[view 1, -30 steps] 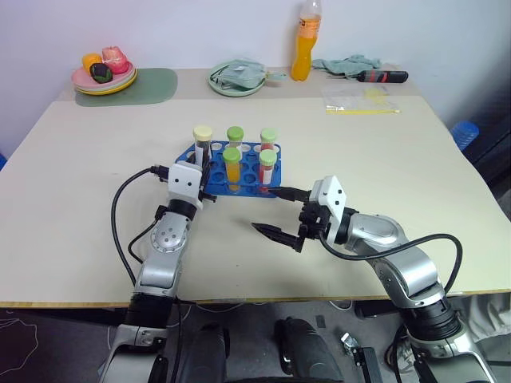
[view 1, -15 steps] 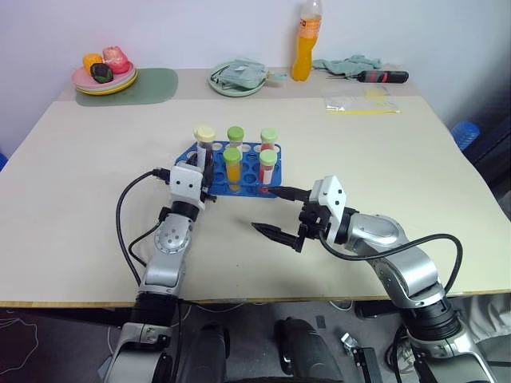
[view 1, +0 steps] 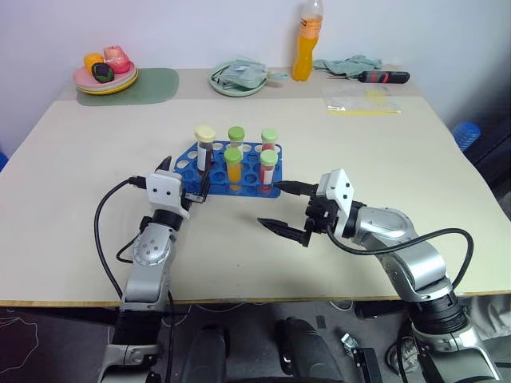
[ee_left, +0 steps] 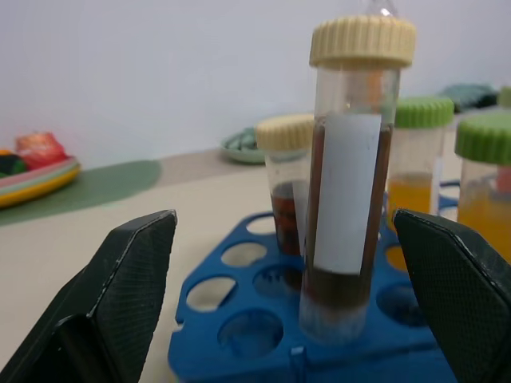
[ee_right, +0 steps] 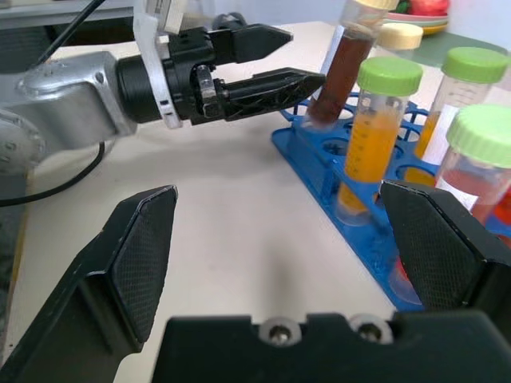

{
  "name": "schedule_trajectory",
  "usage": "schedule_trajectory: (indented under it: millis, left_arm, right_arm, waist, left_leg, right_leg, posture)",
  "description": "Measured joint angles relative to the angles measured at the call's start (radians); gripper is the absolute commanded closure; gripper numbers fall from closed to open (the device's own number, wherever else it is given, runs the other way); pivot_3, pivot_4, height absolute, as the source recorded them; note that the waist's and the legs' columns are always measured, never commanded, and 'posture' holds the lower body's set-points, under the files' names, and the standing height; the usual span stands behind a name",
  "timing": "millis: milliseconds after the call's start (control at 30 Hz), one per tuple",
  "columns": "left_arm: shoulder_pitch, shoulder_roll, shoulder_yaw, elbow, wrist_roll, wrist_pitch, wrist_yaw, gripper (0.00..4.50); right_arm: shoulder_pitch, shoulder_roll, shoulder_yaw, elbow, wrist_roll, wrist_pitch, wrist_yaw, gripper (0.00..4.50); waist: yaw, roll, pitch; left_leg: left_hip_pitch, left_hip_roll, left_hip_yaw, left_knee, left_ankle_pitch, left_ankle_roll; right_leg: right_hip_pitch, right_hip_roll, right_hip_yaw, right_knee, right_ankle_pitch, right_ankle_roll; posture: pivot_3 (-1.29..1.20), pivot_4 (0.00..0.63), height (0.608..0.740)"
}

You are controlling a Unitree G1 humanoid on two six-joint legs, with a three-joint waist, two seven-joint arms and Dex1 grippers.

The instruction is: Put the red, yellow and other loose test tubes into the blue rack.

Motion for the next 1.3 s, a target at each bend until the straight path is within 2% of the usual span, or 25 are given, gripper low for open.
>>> schedule_trajectory:
  millis: [200, 367, 867, 967, 1067, 1300]
  left_arm:
    - [-0.129, 0.046, -0.004, -0.02, -0.037, 0.25, -0.054, 0.04]
    - [-0.164, 0.023, -0.013, -0.024, -0.063, 0.401, -0.06, 0.04]
    - [-0.193, 0.015, -0.029, -0.08, -0.056, 0.506, -0.048, 0.04]
    - [-0.193, 0.015, -0.031, -0.081, -0.056, 0.519, -0.049, 0.83]
    - [-0.194, 0.015, -0.033, -0.083, -0.054, 0.524, -0.045, 2.27]
    - [-0.199, 0.019, -0.041, -0.086, -0.051, 0.525, -0.034, 2.27]
  right_arm:
    - [0.018, -0.002, 0.0, -0.011, -0.001, 0.002, -0.009, 0.0]
    - [0.035, -0.004, 0.0, -0.03, -0.002, 0.008, -0.024, 0.0]
    - [0.052, -0.009, 0.019, -0.052, -0.011, 0.018, -0.037, 0.0]
    - [0.052, -0.009, 0.021, -0.061, -0.011, 0.02, -0.037, 0.0]
    - [0.052, -0.009, 0.028, -0.065, -0.012, 0.021, -0.037, 0.0]
    - [0.052, -0.008, 0.029, -0.065, -0.011, 0.022, -0.037, 0.0]
  waist:
    - [-0.002, 0.0, 0.0]
    - [-0.006, 0.0, 0.0]
    - [-0.002, 0.0, 0.0]
    - [-0.002, 0.0, 0.0]
    - [-0.002, 0.0, 0.0]
    - [-0.001, 0.0, 0.0]
  left_leg:
    - [0.0, 0.0, 0.0, 0.0, 0.0, 0.0]
    - [0.0, 0.0, -0.001, 0.0, 0.0, 0.0]
    - [0.0, 0.0, -0.001, 0.0, 0.0, 0.0]
    - [0.0, 0.0, -0.001, 0.0, 0.0, 0.0]
    - [0.0, 0.0, -0.001, 0.0, 0.0, 0.0]
    - [0.0, 0.0, -0.001, 0.0, 0.0, 0.0]
  right_leg:
    - [0.0, 0.0, 0.0, 0.0, 0.0, 0.0]
    - [0.0, 0.001, 0.0, 0.0, 0.0, 0.0]
    - [0.0, 0.0, 0.0, 0.0, 0.0, 0.0]
    - [0.0, 0.0, 0.0, 0.0, 0.0, 0.0]
    - [0.0, 0.0, 0.0, 0.0, 0.0, 0.0]
    - [0.0, 0.0, 0.0, 0.0, 0.0, 0.0]
  posture:
    - [0.0, 0.15, 0.74]
    - [0.0, 0.15, 0.74]
    - [0.0, 0.15, 0.74]
    - [0.0, 0.15, 0.74]
    - [0.0, 0.15, 0.74]
    - [0.0, 0.15, 0.74]
